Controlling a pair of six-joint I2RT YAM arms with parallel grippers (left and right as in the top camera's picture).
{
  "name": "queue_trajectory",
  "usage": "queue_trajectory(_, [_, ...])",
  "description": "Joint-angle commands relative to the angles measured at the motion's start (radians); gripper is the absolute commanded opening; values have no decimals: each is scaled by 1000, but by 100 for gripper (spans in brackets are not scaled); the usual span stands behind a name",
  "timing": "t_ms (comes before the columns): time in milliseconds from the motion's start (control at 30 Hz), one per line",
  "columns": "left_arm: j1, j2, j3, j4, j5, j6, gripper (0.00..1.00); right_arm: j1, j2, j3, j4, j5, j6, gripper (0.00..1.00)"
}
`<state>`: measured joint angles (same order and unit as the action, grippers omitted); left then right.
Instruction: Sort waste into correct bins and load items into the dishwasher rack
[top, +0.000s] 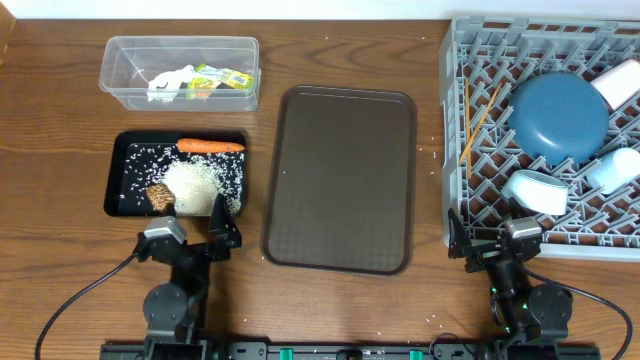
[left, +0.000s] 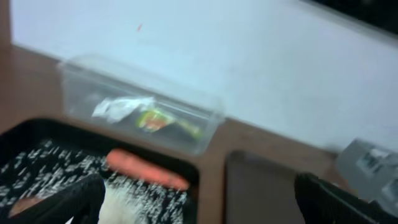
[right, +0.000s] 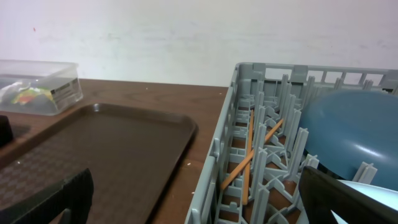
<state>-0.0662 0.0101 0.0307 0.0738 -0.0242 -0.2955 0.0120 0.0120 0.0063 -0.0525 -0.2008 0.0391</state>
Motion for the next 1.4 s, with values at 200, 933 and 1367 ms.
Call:
queue_trajectory(200, [4,-9,-27,32,43,92,98,-12,-5,-1,-5,9,-19,99])
queue_trajectory(933, [121,-8,-27,-146,24,171,98,-12,-5,-1,-5,9,-18,99])
queue_trajectory(1367, [121,-8,-27,-146,24,171,98,-12,-5,-1,-5,10,-18,99])
